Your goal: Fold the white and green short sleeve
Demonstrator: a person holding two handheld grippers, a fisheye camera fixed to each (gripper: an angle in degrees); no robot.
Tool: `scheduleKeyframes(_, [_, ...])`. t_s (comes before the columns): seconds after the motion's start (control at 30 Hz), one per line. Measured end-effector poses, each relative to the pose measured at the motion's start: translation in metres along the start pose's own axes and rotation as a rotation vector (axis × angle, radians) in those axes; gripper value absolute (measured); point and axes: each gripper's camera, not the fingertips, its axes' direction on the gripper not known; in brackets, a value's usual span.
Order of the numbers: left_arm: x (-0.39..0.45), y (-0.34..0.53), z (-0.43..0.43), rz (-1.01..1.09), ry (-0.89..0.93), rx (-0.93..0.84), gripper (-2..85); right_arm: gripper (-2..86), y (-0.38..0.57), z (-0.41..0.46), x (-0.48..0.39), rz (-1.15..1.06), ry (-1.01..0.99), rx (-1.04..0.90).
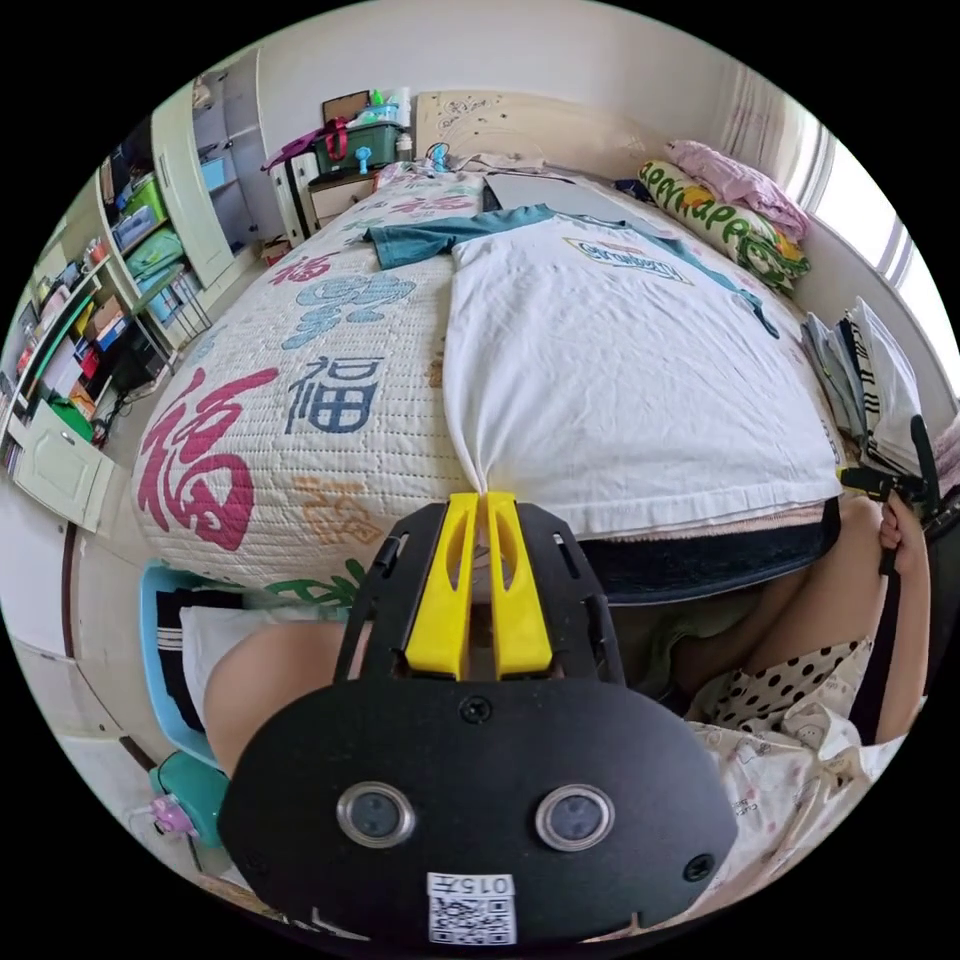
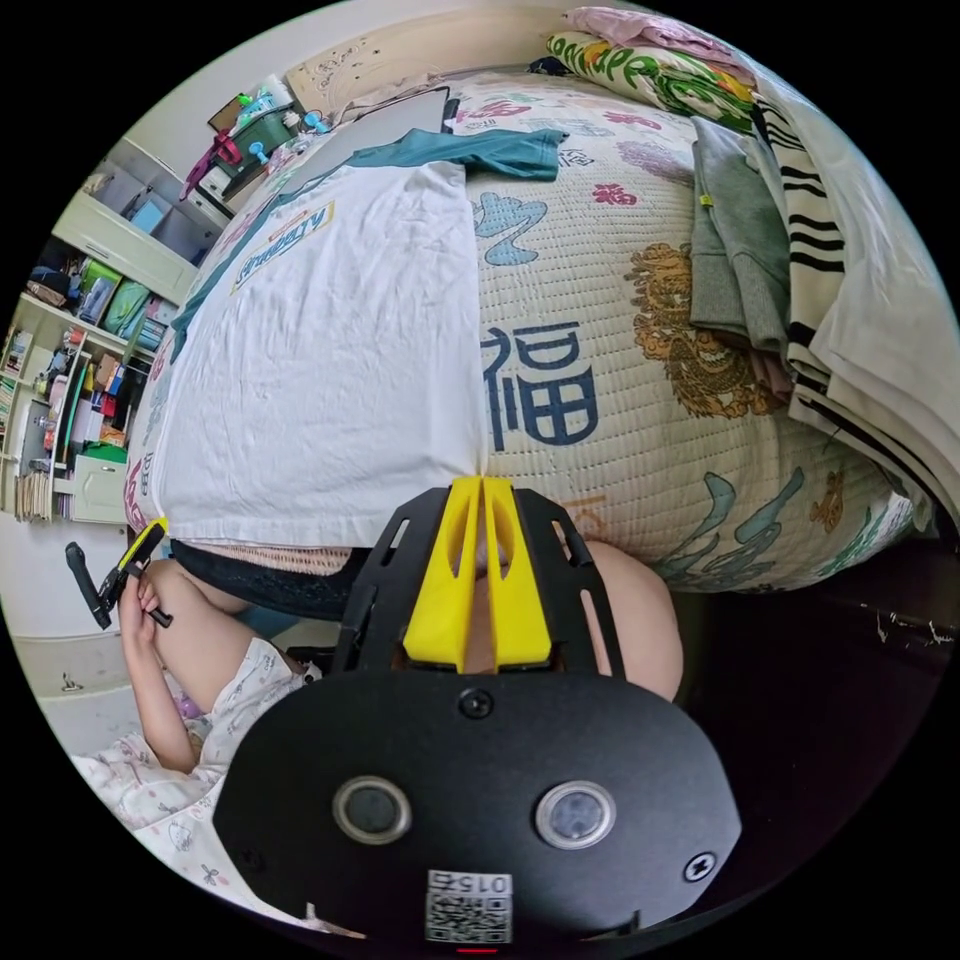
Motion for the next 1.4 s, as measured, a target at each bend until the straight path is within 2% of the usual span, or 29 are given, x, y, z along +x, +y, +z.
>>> scheduleKeyframes(0.2, [0.011,-0.023,0.029,-0.116,0.035,-0.05,-0.3,-0.4,0.012,-0.019,0.003,0.031,-0.06,-0.022])
scheduleKeyframes(0.43, [0.032,-0.009,0.039,-0.089,-0.006,0.002,0.4,-0.2,0.019,-0.039,0.006,0.078,-0.107,-0.056])
scheduleKeyframes(0.67, [-0.017,0.027,0.019,-0.196,0.12,0.081,6.9,1.9,0.049,-0.077,0.012,0.114,-0.18,-0.014])
scheduleKeyframes(0.8, [-0.048,0.047,0.011,-0.274,0.157,0.086,6.6,3.2,0.062,-0.093,0.01,0.117,-0.188,0.002])
scheduleKeyframes(0.97, [-0.07,0.074,-0.016,-0.297,0.113,0.11,3.7,0.9,0.072,-0.112,0.008,0.137,-0.176,-0.011])
scheduleKeyframes(1.13, [-0.063,0.088,-0.104,-0.117,0.115,0.261,0.6,-0.2,0.132,-0.196,-0.007,0.07,-0.212,0.295])
scheduleKeyframes(1.23, [-0.039,0.072,-0.155,0.045,0.088,0.367,0.1,-0.2,0.14,-0.256,-0.006,-0.052,-0.207,0.613])
scheduleKeyframes(1.3, [-0.015,0.042,-0.181,0.144,0.122,0.43,-0.1,0.7,0.123,-0.285,0.002,-0.047,-0.227,0.842])
scheduleKeyframes(1.4, [0.024,-0.019,-0.18,0.219,0.217,0.407,-0.1,4.5,0.04,-0.276,0.014,0.038,-0.257,0.801])
